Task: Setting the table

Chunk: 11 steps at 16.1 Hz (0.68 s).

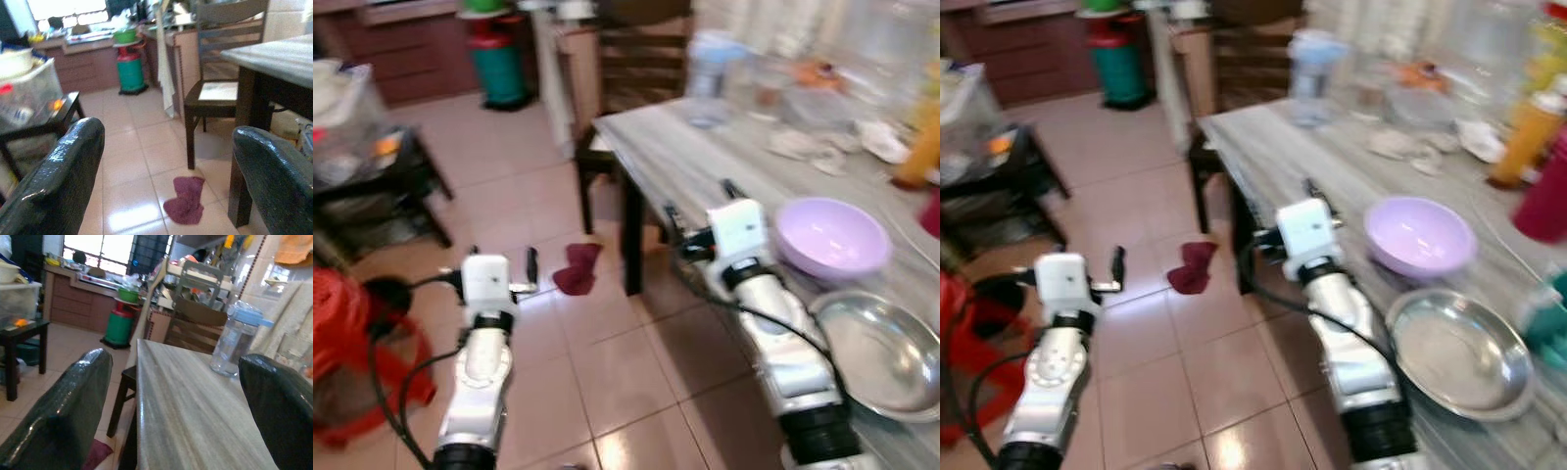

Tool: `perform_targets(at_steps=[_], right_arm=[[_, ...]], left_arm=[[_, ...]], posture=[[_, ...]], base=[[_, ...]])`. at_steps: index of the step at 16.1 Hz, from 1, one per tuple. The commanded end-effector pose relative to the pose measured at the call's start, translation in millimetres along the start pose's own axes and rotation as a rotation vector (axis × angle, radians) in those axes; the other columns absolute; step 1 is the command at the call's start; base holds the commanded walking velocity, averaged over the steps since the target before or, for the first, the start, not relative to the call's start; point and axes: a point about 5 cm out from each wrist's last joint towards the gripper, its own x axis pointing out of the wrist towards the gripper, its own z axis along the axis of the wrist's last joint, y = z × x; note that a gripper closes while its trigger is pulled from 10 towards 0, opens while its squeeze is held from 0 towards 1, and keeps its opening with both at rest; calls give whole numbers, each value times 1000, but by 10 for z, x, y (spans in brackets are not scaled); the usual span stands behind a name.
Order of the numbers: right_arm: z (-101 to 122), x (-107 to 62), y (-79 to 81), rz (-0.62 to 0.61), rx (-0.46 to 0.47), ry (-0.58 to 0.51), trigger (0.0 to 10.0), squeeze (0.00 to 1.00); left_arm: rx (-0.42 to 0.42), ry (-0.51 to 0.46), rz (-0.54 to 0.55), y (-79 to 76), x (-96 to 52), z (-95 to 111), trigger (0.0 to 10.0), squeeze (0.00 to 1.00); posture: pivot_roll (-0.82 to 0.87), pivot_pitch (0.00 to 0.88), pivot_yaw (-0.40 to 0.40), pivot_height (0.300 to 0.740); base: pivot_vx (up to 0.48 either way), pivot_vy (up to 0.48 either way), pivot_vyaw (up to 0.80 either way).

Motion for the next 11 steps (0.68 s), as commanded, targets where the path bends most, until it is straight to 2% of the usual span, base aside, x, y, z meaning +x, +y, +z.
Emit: perform_targets(at_steps=[1, 4, 7, 9, 11], right_arm=[[21, 23, 90, 25, 20, -11, 10000, 0], [-28, -2, 121, 23, 52, 8, 10000, 0], [-154, -37, 70, -34, 181, 73, 10000, 0], [-236, -63, 34, -63, 217, 109, 10000, 0], [-336, -104, 15, -75, 237, 148, 10000, 0]], left_arm=[[19, 7, 26, 87, 9, -24, 10000, 0], [22, 38, 49, 133, -1, -105, 10000, 0], [21, 50, 47, 125, -15, -143, 10000, 0], [20, 53, 43, 118, -11, -149, 10000, 0], [23, 57, 35, 108, -10, -161, 10000, 0]], posture=[[-153, 38, 3, 740], [-152, 38, 5, 740], [-153, 37, 6, 740], [-154, 38, 7, 740], [-153, 38, 9, 740]], base=[[0, 0, 800], [0, 0, 800], [0, 0, 0], [0, 0, 0], [0, 309, 0]])
